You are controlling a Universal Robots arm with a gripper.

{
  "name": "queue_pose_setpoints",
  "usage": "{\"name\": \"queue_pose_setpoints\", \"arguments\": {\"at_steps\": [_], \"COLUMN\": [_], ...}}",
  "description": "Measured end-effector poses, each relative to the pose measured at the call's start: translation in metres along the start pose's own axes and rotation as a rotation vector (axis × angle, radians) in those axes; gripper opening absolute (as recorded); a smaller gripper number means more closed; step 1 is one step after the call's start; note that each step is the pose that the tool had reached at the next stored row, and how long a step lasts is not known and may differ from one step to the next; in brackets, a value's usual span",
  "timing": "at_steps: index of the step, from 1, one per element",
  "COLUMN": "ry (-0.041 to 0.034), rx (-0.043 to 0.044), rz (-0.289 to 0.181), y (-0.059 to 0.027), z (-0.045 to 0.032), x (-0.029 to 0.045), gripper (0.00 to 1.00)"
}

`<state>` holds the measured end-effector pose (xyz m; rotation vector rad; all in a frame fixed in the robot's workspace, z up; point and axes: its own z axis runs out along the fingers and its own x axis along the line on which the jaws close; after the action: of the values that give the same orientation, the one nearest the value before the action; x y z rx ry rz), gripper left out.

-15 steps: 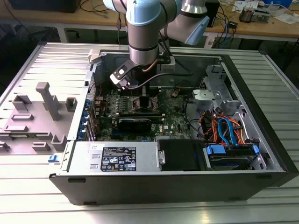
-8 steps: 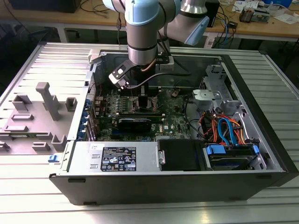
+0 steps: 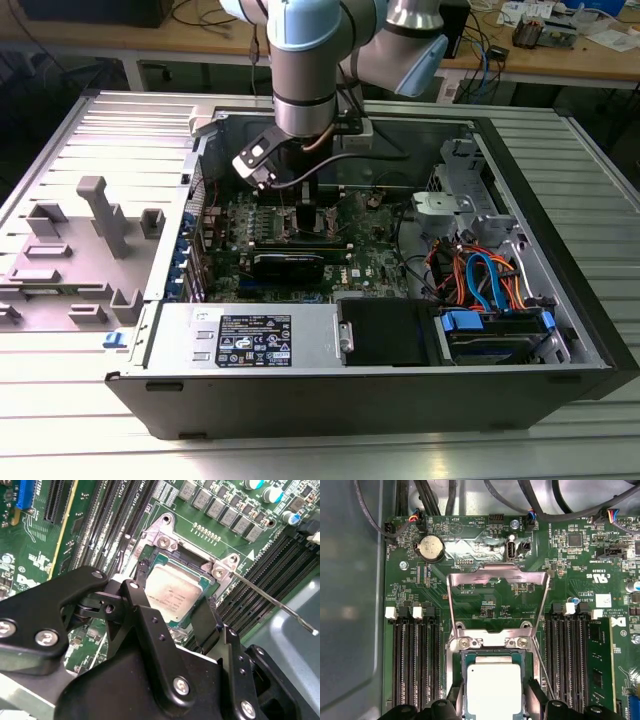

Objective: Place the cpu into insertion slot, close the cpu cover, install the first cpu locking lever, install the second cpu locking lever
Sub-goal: 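Place the cpu into insertion slot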

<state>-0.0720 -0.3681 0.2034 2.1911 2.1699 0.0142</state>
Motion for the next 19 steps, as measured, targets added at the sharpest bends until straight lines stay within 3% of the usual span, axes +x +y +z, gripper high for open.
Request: {"name": "queue_pose_setpoints", "arguments": {"at_steps": [6,10,18,19], "ry": [-0.0001,-0.0003,-0.0006,-0.0006], "rx": [0.0125,0.0199,0.0209,0.0209], "rz": [0.000,-0.001,-0.001,-0.001], "y": [0.0009,0.0020,0.0060,0.0060], "z": [-0.0118,-0.0151,-0.0150,-0.0150], "x": [-0.0004,-0.0005,-0.0005,-0.0005], "gripper": [0.62,0.60,0.11,0.11]}}
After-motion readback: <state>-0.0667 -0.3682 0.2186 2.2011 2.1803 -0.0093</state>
